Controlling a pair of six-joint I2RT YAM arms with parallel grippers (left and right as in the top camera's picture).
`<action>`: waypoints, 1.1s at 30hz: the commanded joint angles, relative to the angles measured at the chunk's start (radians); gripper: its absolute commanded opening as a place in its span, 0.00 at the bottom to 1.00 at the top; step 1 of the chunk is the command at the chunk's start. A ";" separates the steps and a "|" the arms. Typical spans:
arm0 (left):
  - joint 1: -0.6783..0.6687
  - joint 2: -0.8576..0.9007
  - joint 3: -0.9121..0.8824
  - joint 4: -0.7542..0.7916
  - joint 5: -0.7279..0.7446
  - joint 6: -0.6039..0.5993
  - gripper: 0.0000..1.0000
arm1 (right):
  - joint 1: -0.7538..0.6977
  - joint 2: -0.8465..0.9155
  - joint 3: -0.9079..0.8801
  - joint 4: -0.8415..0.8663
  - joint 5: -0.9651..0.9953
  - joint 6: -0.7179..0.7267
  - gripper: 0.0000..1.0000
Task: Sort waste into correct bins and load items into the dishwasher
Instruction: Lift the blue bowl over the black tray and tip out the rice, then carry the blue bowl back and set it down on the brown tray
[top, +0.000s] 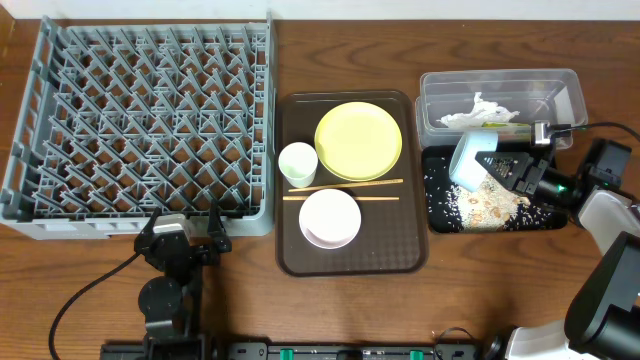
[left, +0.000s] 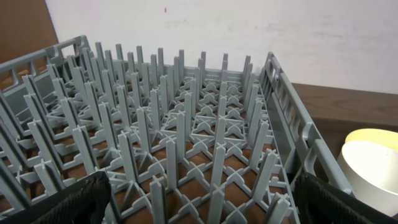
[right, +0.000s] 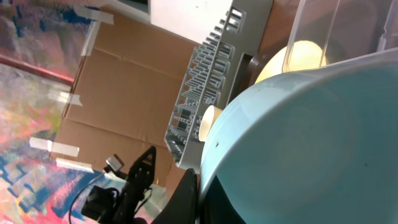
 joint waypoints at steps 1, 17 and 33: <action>-0.002 -0.001 -0.013 -0.043 -0.016 -0.005 0.95 | 0.026 -0.026 0.005 0.000 -0.059 0.022 0.01; -0.002 -0.001 -0.013 -0.043 -0.015 -0.005 0.95 | 0.375 -0.392 0.008 -0.030 0.402 0.132 0.02; -0.002 -0.001 -0.013 -0.043 -0.015 -0.005 0.95 | 0.954 -0.335 0.465 -0.684 1.327 -0.042 0.01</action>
